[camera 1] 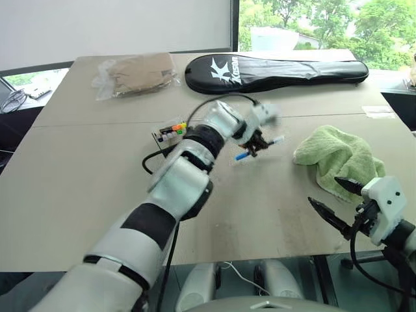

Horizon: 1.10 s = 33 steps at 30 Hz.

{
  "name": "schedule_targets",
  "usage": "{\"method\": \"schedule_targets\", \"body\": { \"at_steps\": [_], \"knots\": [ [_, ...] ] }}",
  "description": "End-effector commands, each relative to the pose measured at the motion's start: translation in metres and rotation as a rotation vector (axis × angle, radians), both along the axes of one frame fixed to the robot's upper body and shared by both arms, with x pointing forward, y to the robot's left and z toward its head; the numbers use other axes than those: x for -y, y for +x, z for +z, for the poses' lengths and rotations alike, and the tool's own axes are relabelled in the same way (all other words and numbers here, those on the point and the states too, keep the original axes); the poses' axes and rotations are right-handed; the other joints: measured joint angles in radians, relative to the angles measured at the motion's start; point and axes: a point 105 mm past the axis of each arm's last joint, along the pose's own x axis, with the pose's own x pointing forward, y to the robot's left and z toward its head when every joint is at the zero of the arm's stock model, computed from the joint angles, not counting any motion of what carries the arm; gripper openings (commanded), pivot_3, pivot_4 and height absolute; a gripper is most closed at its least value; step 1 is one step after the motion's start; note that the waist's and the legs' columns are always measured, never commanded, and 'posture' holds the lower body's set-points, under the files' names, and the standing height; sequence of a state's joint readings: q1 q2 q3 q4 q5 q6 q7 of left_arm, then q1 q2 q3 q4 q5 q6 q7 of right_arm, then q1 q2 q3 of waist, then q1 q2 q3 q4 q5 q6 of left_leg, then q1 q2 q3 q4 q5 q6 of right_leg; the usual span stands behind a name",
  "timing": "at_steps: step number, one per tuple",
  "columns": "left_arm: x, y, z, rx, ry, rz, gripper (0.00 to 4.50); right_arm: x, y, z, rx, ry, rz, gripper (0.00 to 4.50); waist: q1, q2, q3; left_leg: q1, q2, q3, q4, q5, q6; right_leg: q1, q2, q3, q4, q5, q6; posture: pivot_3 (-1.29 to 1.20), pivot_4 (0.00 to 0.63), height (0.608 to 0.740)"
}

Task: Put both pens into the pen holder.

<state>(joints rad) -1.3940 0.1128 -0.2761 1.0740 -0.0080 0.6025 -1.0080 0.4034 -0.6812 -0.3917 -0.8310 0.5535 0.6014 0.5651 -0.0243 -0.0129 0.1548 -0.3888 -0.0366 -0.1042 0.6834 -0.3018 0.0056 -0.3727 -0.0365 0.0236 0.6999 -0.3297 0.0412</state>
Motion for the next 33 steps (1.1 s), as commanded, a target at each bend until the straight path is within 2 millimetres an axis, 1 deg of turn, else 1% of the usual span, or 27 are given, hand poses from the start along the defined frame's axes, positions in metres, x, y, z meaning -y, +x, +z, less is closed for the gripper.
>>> {"method": "schedule_targets", "body": {
  "at_steps": [1, 2, 4, 5, 6, 7, 8, 9, 11, 12, 13, 15, 19, 21, 24, 28, 31, 33],
  "knots": [
    [-0.003, -0.012, 0.090, 0.138, -0.407, -0.009, 0.07, -0.004, 0.007, 0.006, 0.041, 0.004, 0.046, 4.46, -0.006, 0.000, 0.000, -0.004, 0.001, 0.000, 0.001, 0.000, 0.000, -0.004, -0.001, 0.001, 0.001, 0.000, 0.000, 0.00, 0.150, 0.740],
    [-0.012, -0.016, 0.103, 0.197, -0.477, 0.002, 0.07, -0.005, 0.010, 0.007, 0.046, 0.007, 0.057, 4.46, -0.009, 0.001, -0.001, -0.007, 0.001, 0.000, 0.002, 0.000, 0.000, -0.007, -0.002, 0.002, 0.001, 0.000, 0.000, 0.00, 0.150, 0.740],
    [-0.038, -0.025, 0.124, 0.433, -0.571, 0.060, 0.07, -0.009, 0.015, 0.009, 0.054, 0.026, 0.096, 4.46, -0.012, 0.002, -0.002, -0.008, 0.001, 0.000, 0.002, 0.000, -0.001, -0.007, -0.006, 0.003, 0.000, 0.000, 0.000, 0.00, 0.150, 0.740],
    [-0.047, -0.031, 0.131, 0.497, -0.634, 0.076, 0.07, -0.010, 0.017, 0.009, 0.056, 0.028, 0.109, 4.46, -0.014, 0.003, -0.002, -0.007, 0.001, 0.000, 0.002, 0.000, -0.001, -0.006, -0.006, 0.003, -0.001, 0.000, 0.000, 0.00, 0.150, 0.740],
    [-0.059, -0.040, 0.144, 0.601, -0.725, 0.081, 0.07, -0.013, 0.020, 0.010, 0.055, 0.033, 0.131, 4.46, -0.012, 0.003, -0.002, -0.006, 0.001, 0.000, 0.002, 0.000, -0.001, -0.006, -0.006, 0.005, -0.001, 0.000, 0.000, 0.00, 0.150, 0.740],
    [-0.066, -0.047, 0.151, 0.661, -0.786, 0.085, 0.07, -0.013, 0.021, 0.010, 0.053, 0.035, 0.143, 4.46, -0.011, 0.003, -0.002, -0.006, 0.001, 0.000, 0.002, 0.000, -0.001, -0.006, -0.006, 0.004, -0.001, 0.000, 0.000, 0.00, 0.150, 0.740],
    [-0.081, -0.057, 0.154, 0.798, -0.789, 0.097, 0.07, -0.015, 0.023, 0.011, 0.052, 0.040, 0.164, 4.46, -0.008, 0.003, -0.002, -0.006, 0.001, 0.000, 0.002, 0.001, -0.001, -0.006, -0.006, 0.004, -0.001, 0.000, 0.000, 0.00, 0.150, 0.740],
    [-0.092, -0.070, 0.149, 0.845, -0.796, 0.050, 0.07, -0.018, 0.026, 0.012, 0.056, 0.050, 0.189, 4.46, -0.005, 0.003, -0.002, -0.006, 0.001, 0.000, 0.002, 0.001, -0.001, -0.006, -0.006, 0.004, -0.001, 0.000, 0.000, 0.00, 0.150, 0.740],
    [-0.108, -0.084, 0.128, 0.977, -0.676, 0.004, 0.07, -0.025, 0.030, 0.017, 0.067, 0.078, 0.243, 4.46, -0.013, 0.004, -0.003, -0.006, 0.000, 0.000, 0.002, 0.001, -0.001, -0.006, -0.006, 0.004, -0.001, 0.000, 0.000, 0.00, 0.150, 0.740],
    [-0.112, -0.089, 0.122, 1.032, -0.647, -0.006, 0.07, -0.029, 0.031, 0.020, 0.077, 0.091, 0.272, 4.46, -0.014, 0.004, -0.003, -0.005, 0.000, 0.001, 0.002, 0.001, -0.001, -0.005, -0.006, 0.004, -0.001, 0.000, 0.000, 0.00, 0.150, 0.740],
    [-0.118, -0.092, 0.115, 1.122, -0.581, -0.013, 0.07, -0.033, 0.030, 0.024, 0.093, 0.111, 0.306, 4.46, -0.010, 0.004, -0.003, -0.003, 0.000, 0.003, 0.001, 0.001, -0.001, -0.004, -0.006, 0.005, -0.001, 0.000, 0.000, 0.00, 0.150, 0.740],
    [-0.126, -0.097, 0.099, 1.242, -0.446, -0.061, 0.07, -0.040, 0.028, 0.032, 0.123, 0.158, 0.363, 4.46, 0.006, 0.003, -0.002, -0.004, 0.000, 0.000, 0.002, 0.001, -0.001, -0.004, -0.007, 0.003, -0.001, 0.000, 0.000, 0.00, 0.150, 0.740],
    [-0.142, -0.102, 0.078, 1.371, -0.327, -0.094, 0.07, -0.048, 0.028, 0.044, 0.158, 0.207, 0.404, 4.46, 0.023, 0.003, -0.003, -0.004, -0.001, -0.002, 0.003, 0.000, -0.001, -0.002, -0.008, 0.001, -0.002, 0.001, 0.000, 0.00, 0.150, 0.740],
    [-0.146, -0.103, 0.067, 1.396, -0.290, -0.121, 0.07, -0.049, 0.027, 0.045, 0.156, 0.212, 0.406, 4.46, 0.023, 0.003, -0.003, -0.004, -0.003, -0.002, 0.003, 0.000, -0.001, -0.002, -0.009, 0.001, -0.002, 0.001, 0.000, 0.00, 0.150, 0.740],
    [-0.158, -0.095, 0.050, 1.360, -0.278, -0.089, 0.07, -0.048, 0.025, 0.044, 0.147, 0.201, 0.408, 4.46, 0.021, 0.003, -0.003, -0.004, -0.003, -0.003, 0.003, 0.000, -0.001, -0.002, -0.009, -0.001, -0.002, 0.001, 0.000, 0.00, 0.150, 0.740],
    [-0.167, -0.092, 0.044, 1.343, -0.297, -0.062, 0.07, -0.047, 0.023, 0.046, 0.143, 0.192, 0.402, 4.46, 0.012, 0.003, -0.003, -0.004, -0.003, -0.004, 0.002, 0.000, -0.001, -0.002, -0.009, -0.005, -0.002, 0.001, 0.000, 0.00, 0.150, 0.740],
    [-0.178, -0.088, 0.042, 1.345, -0.277, -0.028, 0.07, -0.046, 0.023, 0.047, 0.144, 0.191, 0.397, 4.46, 0.007, 0.003, -0.003, -0.004, -0.003, -0.004, 0.003, 0.000, -0.001, -0.002, -0.009, -0.005, -0.002, 0.001, 0.000, 0.00, 0.150, 0.740],
    [-0.185, -0.083, 0.037, 1.328, -0.257, -0.006, 0.07, -0.047, 0.024, 0.047, 0.142, 0.192, 0.393, 4.46, 0.005, 0.003, -0.003, -0.004, -0.003, -0.004, 0.002, 0.000, -0.001, -0.002, -0.008, -0.005, -0.001, 0.001, 0.000, 0.00, 0.150, 0.740]
  ]
}}
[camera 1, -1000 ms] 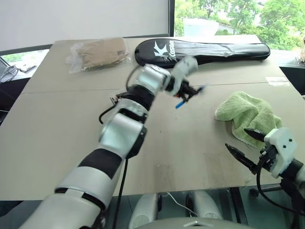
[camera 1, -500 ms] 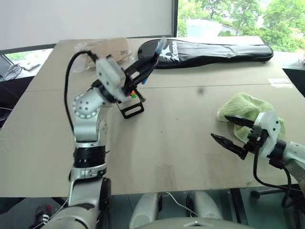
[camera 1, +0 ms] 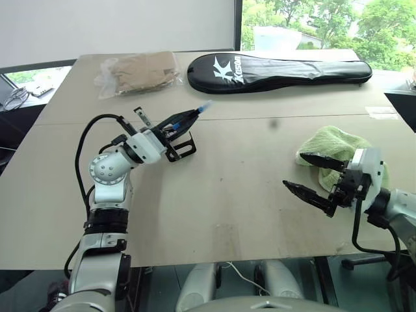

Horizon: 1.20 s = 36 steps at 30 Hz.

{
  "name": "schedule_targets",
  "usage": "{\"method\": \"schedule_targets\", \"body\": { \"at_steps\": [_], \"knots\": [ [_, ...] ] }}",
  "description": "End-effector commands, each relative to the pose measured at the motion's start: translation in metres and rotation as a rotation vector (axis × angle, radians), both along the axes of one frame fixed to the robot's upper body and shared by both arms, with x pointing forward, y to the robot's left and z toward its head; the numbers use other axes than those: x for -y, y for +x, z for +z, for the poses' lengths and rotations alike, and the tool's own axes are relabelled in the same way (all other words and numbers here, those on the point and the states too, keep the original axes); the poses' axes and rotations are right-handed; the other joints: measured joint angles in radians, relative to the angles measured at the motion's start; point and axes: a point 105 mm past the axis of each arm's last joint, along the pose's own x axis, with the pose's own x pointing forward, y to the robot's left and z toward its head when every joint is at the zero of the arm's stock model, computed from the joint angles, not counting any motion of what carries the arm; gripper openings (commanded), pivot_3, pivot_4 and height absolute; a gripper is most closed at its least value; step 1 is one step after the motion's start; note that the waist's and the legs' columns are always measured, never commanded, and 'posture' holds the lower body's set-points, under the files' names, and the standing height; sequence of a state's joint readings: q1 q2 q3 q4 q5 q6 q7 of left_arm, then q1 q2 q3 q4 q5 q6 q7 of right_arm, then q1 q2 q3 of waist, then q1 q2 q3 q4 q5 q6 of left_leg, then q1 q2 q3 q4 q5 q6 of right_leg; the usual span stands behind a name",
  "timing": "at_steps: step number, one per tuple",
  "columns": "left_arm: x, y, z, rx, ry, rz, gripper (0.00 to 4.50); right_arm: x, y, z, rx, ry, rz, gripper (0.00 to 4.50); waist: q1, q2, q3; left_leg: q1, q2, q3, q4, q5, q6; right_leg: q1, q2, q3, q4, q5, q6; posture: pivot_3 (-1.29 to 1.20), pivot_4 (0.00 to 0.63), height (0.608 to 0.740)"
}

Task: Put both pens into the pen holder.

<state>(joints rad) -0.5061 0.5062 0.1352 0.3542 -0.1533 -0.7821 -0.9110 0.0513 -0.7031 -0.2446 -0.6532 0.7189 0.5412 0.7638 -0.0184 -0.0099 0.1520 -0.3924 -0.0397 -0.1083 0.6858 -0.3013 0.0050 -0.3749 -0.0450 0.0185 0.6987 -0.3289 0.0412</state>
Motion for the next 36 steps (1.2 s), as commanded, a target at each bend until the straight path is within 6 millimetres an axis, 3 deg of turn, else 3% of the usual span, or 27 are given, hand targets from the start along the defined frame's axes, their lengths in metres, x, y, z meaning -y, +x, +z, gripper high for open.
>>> {"method": "schedule_targets", "body": {
  "at_steps": [1, 6, 9, 10, 12, 14, 15, 16, 19, 23, 26, 32, 36],
  "knots": [
    [-0.013, 0.003, 0.002, 0.014, -0.014, 0.036, 0.07, -0.003, -0.003, 0.011, 0.045, 0.003, 0.005, 4.46, -0.001, 0.000, 0.000, 0.000, 0.000, 0.000, 0.000, 0.000, 0.000, 0.000, 0.000, 0.000, 0.000, 0.000, 0.000, 0.00, 0.150, 0.740],
    [-0.033, 0.013, -0.009, -0.022, -0.037, 0.115, 0.07, -0.005, -0.001, 0.011, 0.047, 0.002, -0.001, 4.46, 0.000, 0.000, 0.000, 0.000, 0.000, 0.000, 0.000, 0.000, 0.000, 0.000, 0.000, 0.000, 0.000, 0.000, 0.000, 0.00, 0.150, 0.740],
    [-0.046, 0.016, -0.005, -0.034, -0.114, 0.162, 0.07, -0.003, -0.001, 0.012, 0.049, -0.003, -0.005, 4.46, 0.000, 0.000, 0.000, 0.000, 0.000, 0.000, 0.000, 0.000, 0.000, 0.000, 0.000, -0.001, 0.000, 0.000, 0.000, 0.00, 0.150, 0.740],
    [-0.048, 0.015, -0.002, -0.025, -0.134, 0.164, 0.93, -0.002, -0.001, 0.012, 0.049, -0.004, -0.006, 4.46, -0.001, 0.000, 0.000, 0.000, 0.000, -0.001, 0.000, 0.000, 0.000, 0.000, 0.000, -0.001, 0.000, 0.000, 0.000, 0.00, 0.150, 0.740],
    [-0.043, 0.010, 0.005, 0.013, -0.144, 0.150, 1.62, 0.000, -0.001, 0.011, 0.047, -0.008, -0.009, 4.46, -0.001, 0.000, 0.000, 0.000, 0.000, -0.001, 0.000, 0.000, 0.000, 0.000, 0.000, -0.001, 0.000, 0.000, 0.000, 0.00, 0.150, 0.740],
    [-0.034, 0.005, 0.014, 0.033, -0.158, 0.119, 2.60, 0.001, -0.001, 0.010, 0.046, -0.013, -0.011, 4.46, -0.001, 0.000, 0.000, 0.000, 0.000, -0.001, 0.000, 0.000, 0.000, 0.000, 0.000, 0.000, 0.000, 0.000, 0.000, 0.00, 0.150, 0.740],
    [-0.026, 0.000, 0.018, 0.029, -0.168, 0.082, 2.80, 0.002, -0.001, 0.009, 0.046, -0.016, -0.012, 4.46, 0.001, 0.000, 0.000, 0.000, 0.000, -0.001, 0.000, 0.000, 0.000, 0.000, 0.000, 0.000, 0.000, 0.000, 0.000, 0.00, 0.150, 0.740],
    [-0.018, -0.005, 0.023, 0.021, -0.175, 0.044, 3.57, 0.002, -0.001, 0.009, 0.045, -0.019, -0.012, 4.46, 0.002, 0.000, -0.001, 0.000, 0.000, -0.001, 0.000, 0.000, 0.000, 0.000, -0.001, 0.000, 0.000, 0.000, 0.000, 0.00, 0.150, 0.740],
    [0.005, -0.023, 0.031, -0.079, -0.238, -0.091, 4.49, 0.004, -0.001, 0.006, 0.040, -0.026, -0.013, 4.46, 0.000, 0.000, -0.001, -0.001, 0.000, -0.001, 0.000, 0.000, 0.000, 0.000, -0.001, 0.000, 0.000, 0.000, 0.000, 0.00, 0.150, 0.740],
    [0.024, -0.041, 0.024, -0.353, -0.316, -0.208, 4.49, 0.006, 0.000, 0.000, 0.029, -0.041, -0.025, 4.46, -0.003, 0.000, -0.001, -0.001, 0.000, -0.002, 0.000, 0.000, 0.000, 0.000, -0.001, 0.003, -0.001, 0.000, 0.000, 0.00, 0.150, 0.740],
    [0.032, -0.052, -0.001, -0.627, -0.369, -0.215, 4.49, 0.009, 0.004, -0.009, 0.009, -0.068, -0.063, 4.46, -0.006, 0.001, -0.001, 0.000, 0.001, -0.002, -0.001, 0.000, 0.000, 0.000, 0.000, 0.005, 0.000, 0.000, 0.000, 0.00, 0.150, 0.740],
    [0.018, -0.066, -0.070, -1.022, -0.306, 0.128, 4.49, 0.032, 0.000, -0.030, -0.020, -0.154, -0.164, 4.46, 0.001, 0.001, -0.001, 0.001, 0.001, -0.001, -0.002, 0.000, 0.000, 0.000, 0.000, 0.005, -0.001, 0.000, 0.000, 0.00, 0.150, 0.740],
    [0.013, -0.082, -0.082, -1.146, -0.315, 0.152, 4.49, 0.045, -0.009, -0.038, -0.038, -0.182, -0.191, 4.46, 0.007, 0.001, -0.001, 0.001, 0.001, -0.001, -0.002, 0.000, 0.000, 0.001, 0.000, 0.006, -0.001, 0.000, 0.000, 0.00, 0.150, 0.740]
  ]
}}
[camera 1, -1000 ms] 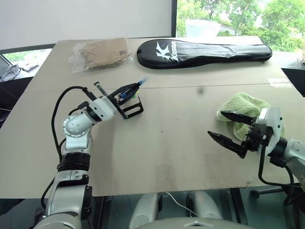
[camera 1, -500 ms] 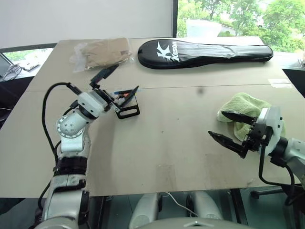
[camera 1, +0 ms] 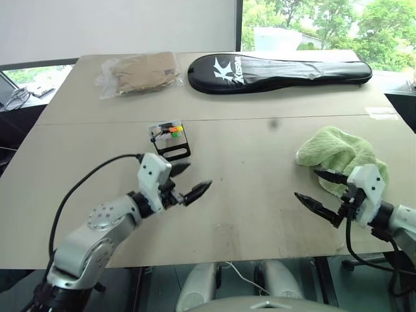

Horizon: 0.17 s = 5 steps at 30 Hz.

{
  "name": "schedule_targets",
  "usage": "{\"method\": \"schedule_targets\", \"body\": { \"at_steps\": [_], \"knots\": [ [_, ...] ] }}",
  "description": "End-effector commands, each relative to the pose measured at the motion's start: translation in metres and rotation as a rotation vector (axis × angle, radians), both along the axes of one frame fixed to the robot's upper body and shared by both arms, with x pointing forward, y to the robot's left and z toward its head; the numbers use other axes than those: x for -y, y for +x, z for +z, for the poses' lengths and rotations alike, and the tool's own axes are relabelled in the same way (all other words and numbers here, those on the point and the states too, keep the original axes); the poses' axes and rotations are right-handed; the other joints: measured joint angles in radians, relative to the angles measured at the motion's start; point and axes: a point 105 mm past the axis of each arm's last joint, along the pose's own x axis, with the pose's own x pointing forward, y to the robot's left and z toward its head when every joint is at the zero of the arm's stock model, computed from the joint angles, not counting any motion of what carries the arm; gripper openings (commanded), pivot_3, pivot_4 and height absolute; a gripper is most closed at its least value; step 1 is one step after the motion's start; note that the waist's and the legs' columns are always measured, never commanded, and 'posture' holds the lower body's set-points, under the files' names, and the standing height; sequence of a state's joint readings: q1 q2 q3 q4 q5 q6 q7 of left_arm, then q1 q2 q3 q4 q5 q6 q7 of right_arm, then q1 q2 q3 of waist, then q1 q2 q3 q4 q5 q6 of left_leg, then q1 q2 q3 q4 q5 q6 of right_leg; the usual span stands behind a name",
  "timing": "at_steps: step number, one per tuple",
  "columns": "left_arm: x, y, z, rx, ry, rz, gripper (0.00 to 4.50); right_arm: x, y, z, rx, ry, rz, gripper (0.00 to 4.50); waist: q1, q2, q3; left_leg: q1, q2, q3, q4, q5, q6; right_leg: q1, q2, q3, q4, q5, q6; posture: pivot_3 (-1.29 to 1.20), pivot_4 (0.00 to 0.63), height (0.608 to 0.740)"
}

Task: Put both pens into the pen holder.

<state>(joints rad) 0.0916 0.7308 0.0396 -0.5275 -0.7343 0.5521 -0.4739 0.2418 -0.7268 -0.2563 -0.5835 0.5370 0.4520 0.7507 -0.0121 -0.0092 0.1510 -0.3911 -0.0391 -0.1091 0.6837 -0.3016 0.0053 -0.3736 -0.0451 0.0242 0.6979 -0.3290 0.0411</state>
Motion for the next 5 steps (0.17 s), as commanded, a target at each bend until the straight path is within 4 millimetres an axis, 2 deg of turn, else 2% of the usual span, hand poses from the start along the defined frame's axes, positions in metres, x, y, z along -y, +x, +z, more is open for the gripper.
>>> {"method": "schedule_targets", "body": {
  "at_steps": [1, 5],
  "knots": [
    [-0.0006, -0.0125, 0.0119, -0.011, -0.028, 0.005, 4.49, 0.0104, -0.0079, 0.0087, 0.055, -0.033, -0.007, 4.46, 0.001, 0.000, 0.000, 0.000, 0.000, 0.000, 0.000, 0.000, 0.000, 0.000, 0.000, 0.000, 0.000, 0.000, 0.000, 0.00, 0.150, 0.740],
    [-0.0062, -0.0214, 0.0086, -0.021, -0.033, 0.039, 4.49, 0.0143, -0.0157, 0.0069, 0.046, -0.035, -0.003, 4.46, 0.001, 0.000, 0.000, 0.003, 0.000, 0.000, -0.001, 0.000, 0.000, 0.003, 0.000, 0.000, -0.001, 0.000, 0.000, 0.00, 0.150, 0.740]
  ]
}}
